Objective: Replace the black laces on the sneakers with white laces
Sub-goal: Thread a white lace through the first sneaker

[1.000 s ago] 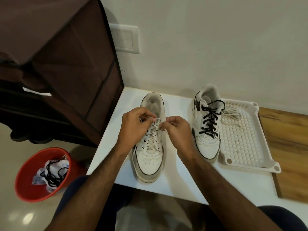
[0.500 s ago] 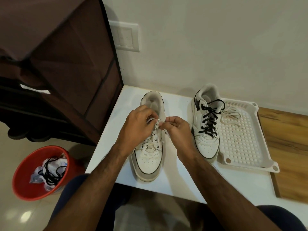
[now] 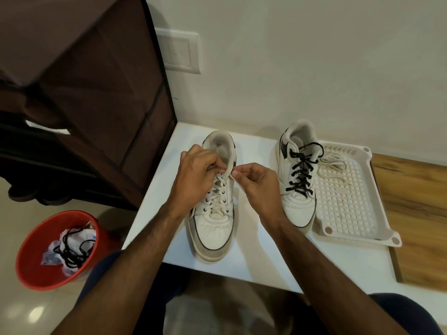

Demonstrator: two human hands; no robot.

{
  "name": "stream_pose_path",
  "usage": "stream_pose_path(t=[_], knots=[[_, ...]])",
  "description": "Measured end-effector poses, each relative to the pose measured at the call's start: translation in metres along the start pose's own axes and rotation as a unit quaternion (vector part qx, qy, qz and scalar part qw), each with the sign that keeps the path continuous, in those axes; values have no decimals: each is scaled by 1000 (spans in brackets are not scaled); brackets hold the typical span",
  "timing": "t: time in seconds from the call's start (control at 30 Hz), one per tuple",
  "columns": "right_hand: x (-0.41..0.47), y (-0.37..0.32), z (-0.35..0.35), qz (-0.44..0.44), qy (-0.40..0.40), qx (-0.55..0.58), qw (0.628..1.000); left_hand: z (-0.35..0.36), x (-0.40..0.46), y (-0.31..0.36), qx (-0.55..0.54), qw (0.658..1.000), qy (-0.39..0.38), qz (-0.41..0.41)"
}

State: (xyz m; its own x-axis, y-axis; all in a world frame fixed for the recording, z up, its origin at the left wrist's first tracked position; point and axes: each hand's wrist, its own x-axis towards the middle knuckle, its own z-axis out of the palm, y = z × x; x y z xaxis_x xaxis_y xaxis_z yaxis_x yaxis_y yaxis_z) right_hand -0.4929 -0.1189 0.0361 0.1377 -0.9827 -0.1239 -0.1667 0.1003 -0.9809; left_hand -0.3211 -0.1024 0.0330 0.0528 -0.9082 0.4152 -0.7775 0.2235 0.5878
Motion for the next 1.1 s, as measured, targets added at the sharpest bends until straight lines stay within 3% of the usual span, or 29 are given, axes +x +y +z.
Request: stream_pose_path(t=[0.13, 0.27, 0.33, 0.57, 0.67, 0.87, 1.0, 1.03, 1.1], knots=[[5, 1, 0, -38, 21, -79, 996, -3, 5, -5, 2, 999, -32, 32], [4, 2, 0, -49, 29, -77, 995, -4, 12, 1, -83, 993, -51, -71], [4, 2, 1, -46, 30, -69, 996, -6, 15, 1, -98, 989, -64, -85], [6, -1, -4, -13, -3, -24, 1000, -20, 8, -4, -82, 991, -104, -29], [4, -1, -4, 0, -6, -29, 1000, -16, 4, 1, 10, 992, -128, 18], [4, -11, -24, 13, 38, 124, 991, -9, 4, 0, -28, 991, -126, -41], [16, -18, -48, 54, 112, 337, 933, -9, 3, -1, -48, 989, -127, -55], [17, -19, -50, 64, 117, 356, 925, -10, 4, -1, -62, 988, -126, -61], [17, -21, -46, 69, 94, 272, 955, -11, 5, 0, -114, 981, -129, -92]])
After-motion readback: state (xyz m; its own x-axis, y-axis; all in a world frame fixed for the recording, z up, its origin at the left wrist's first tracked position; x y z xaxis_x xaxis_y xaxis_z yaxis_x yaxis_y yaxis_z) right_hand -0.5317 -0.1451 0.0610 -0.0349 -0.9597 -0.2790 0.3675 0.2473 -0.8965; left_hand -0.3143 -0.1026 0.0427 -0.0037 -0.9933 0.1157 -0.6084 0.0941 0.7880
